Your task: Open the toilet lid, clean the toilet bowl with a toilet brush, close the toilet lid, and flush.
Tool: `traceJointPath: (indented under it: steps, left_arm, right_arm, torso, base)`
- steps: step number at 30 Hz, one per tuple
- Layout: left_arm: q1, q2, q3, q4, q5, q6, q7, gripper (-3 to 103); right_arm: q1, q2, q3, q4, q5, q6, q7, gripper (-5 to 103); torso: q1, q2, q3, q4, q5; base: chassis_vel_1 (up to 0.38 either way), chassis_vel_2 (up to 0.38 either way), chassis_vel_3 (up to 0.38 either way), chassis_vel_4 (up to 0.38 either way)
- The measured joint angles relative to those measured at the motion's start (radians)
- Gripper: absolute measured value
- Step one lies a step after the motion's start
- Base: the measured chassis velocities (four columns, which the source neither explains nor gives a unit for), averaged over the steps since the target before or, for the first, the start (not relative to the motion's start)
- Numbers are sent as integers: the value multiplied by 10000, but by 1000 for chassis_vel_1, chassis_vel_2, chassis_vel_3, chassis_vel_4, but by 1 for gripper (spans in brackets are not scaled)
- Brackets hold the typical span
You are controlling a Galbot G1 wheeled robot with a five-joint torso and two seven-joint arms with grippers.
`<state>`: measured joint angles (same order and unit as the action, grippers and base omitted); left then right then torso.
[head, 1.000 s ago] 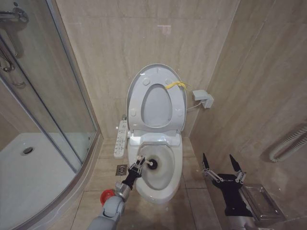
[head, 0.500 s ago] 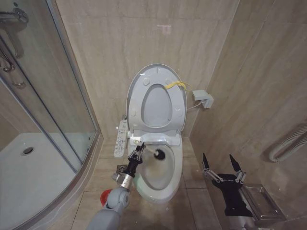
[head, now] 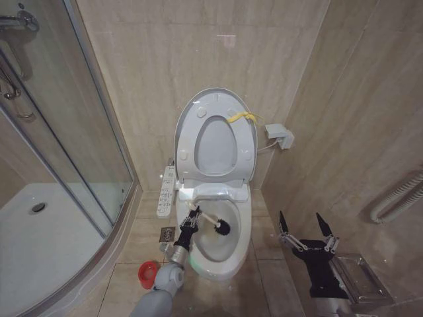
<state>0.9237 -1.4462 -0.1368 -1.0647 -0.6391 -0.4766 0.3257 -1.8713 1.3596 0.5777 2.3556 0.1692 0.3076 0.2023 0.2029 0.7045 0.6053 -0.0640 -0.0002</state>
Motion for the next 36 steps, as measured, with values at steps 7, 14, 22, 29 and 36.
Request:
traceJointPath:
  steps: [7, 14, 22, 29, 36]
  left_arm:
    - [-11, 379, -328, -91, 2395, -306, -194, 15]
    - [-208, 35, 155, -277, 106, -322, -138, 15]
    - [-897, -1079, 46, 1158, -1281, -705, 382, 15]
    - [-745, -953, -200, 1284, 1959, -1132, 289, 15]
    - [-540, -670, -285, 501, 3590, -1105, -164, 15]
  right_arm:
    - [0, 0, 0, 0, 0, 0, 0, 100]
    - [0, 0, 0, 1, 0, 0, 0, 100]
    - [-1, 1, 1, 0, 0, 0, 2, 100]
    - [0, 0, 0, 0, 0, 0, -1, 100]
    - [0, 0, 0, 0, 0, 0, 0, 100]
  torso:
    - [0, 0, 1, -2, 1]
    - [0, 0, 1, 4, 4]
    - [1, 0, 0, 4, 5]
    - [-2, 1, -1, 1, 5]
    - [1, -1, 2, -4, 0]
  base:
    - [0, 0, 0, 0]
    - [0, 0, 0, 0]
    - [0, 0, 0, 0]
    - [0, 0, 0, 0]
    - [0, 0, 0, 0]
